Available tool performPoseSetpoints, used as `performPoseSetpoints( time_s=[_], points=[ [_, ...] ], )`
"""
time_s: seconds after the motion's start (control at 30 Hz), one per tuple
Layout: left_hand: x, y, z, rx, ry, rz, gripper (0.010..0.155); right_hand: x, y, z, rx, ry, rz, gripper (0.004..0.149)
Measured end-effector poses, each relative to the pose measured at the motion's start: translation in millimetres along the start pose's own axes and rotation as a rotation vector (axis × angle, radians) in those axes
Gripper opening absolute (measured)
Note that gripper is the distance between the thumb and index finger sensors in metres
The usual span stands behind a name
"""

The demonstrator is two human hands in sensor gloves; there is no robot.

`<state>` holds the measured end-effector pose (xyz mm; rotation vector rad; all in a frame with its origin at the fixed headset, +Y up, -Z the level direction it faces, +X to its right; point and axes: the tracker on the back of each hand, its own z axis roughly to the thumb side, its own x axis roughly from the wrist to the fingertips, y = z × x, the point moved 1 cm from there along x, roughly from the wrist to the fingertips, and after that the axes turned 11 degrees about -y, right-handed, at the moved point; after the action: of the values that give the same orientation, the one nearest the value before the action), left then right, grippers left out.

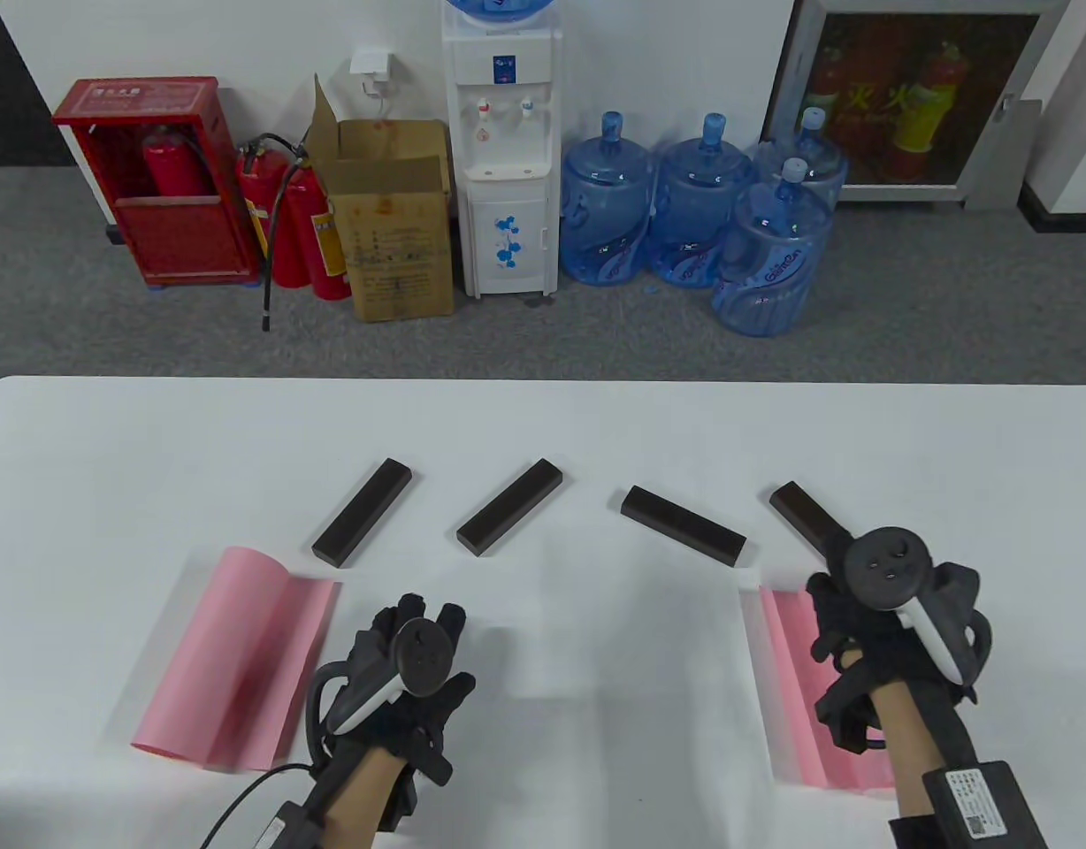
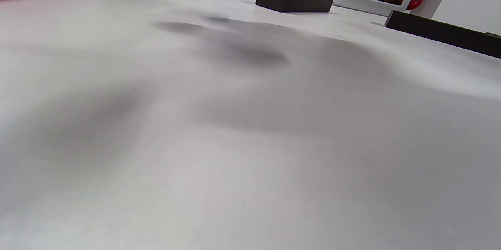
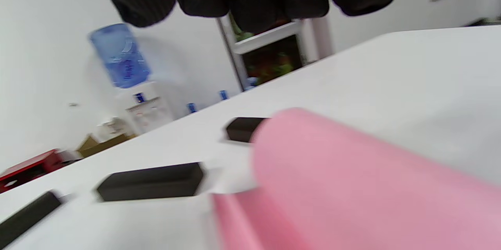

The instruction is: Unroll papers and secure with paperweights

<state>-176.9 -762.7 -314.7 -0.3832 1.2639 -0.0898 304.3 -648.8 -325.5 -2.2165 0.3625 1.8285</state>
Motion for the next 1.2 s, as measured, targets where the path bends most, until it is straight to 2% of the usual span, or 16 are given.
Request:
performPoseSetpoints(
  time_s=[0.1,0.23,0.37,0.43,0.53,0.67,0.77,0.9,1.1,1.2],
  points=[
    [0.2,-0.5,-0.1,-0.004,0.0,-0.002,0.075,2.3,3.3,-36.4,-0.036,0.116,0.03,0.067],
    [0.3,-1.5,0.4,-0.009,0.0,-0.014,0.076,2.8,25.3,-74.1,-0.09,0.232,0.145,0.075],
    [0.1,-1.6,0.6,-0.01,0.001,-0.018,0.075,1.4,54.7,-89.6,0.03,0.226,0.29,0.084],
    [0.1,-1.7,0.6,-0.01,0.001,-0.018,0.076,0.5,66.2,-88.0,0.081,0.199,0.317,0.088],
    [-0.4,-1.7,0.9,-0.013,0.004,-0.027,0.075,-0.7,80.1,-73.6,0.105,0.128,0.342,0.094],
    [-0.2,-1.8,1.6,-0.014,0.003,-0.031,0.076,-2.2,89.3,-42.0,0.018,0.076,0.308,0.097],
    [0.1,-1.8,1.7,-0.016,0.0,-0.029,0.076,-3.2,91.6,-17.4,0.009,0.066,0.248,0.094],
    [0.6,-1.9,1.6,-0.019,-0.004,-0.029,0.076,-5.6,86.8,16.8,0.049,-0.011,0.237,0.094],
    [1.0,-2.9,2.2,-0.031,-0.015,-0.037,0.076,-12.3,77.8,64.2,0.357,-0.121,0.161,0.093],
    [1.1,-3.0,3.6,-0.034,-0.023,-0.037,0.076,-15.7,92.0,75.1,0.536,-0.127,0.144,0.093]
  ],
)
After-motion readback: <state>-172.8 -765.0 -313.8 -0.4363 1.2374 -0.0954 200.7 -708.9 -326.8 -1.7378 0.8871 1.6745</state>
